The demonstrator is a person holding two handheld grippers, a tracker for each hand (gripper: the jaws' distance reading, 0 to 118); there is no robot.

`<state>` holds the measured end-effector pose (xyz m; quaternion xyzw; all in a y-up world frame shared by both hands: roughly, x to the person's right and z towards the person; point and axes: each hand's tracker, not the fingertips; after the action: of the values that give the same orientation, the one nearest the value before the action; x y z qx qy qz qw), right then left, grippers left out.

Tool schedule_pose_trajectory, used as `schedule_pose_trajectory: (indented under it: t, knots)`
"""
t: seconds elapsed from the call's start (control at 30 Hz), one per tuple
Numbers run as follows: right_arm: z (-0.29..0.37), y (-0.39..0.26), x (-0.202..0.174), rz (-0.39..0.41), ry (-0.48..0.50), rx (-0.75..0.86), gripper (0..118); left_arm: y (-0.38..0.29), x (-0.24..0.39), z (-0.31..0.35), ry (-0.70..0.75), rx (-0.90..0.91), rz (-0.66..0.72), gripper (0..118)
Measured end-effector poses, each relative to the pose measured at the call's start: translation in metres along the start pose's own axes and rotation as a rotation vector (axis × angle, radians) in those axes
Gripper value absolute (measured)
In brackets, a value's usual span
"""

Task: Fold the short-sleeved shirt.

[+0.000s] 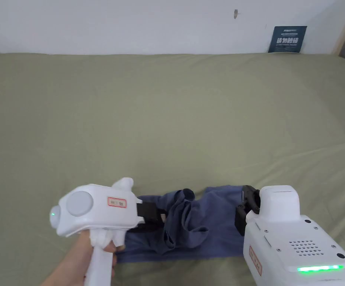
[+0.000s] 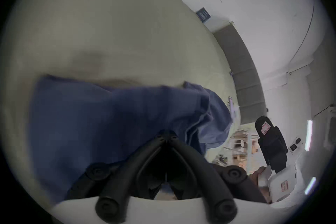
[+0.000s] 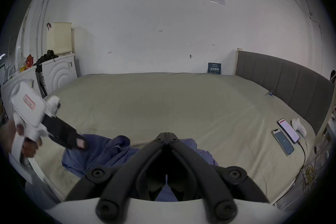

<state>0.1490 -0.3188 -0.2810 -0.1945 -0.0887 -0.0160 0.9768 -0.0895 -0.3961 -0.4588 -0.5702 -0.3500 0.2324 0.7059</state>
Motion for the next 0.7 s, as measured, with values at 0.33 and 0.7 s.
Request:
schedule_pose_trajectory:
  t: [0.33, 0.7]
  knots:
    - [-0.006, -0.004, 0.006, 0.030, -0.013, -0.029, 0, -0.009, 0.016, -0.050, 0.001, 0.000, 0.004, 0]
    - [-0.005, 0.001, -0.016, 0.033, 0.029, 0.006, 0, 0.003, -0.028, 0.125, 0.142, 0.137, -0.060, 0]
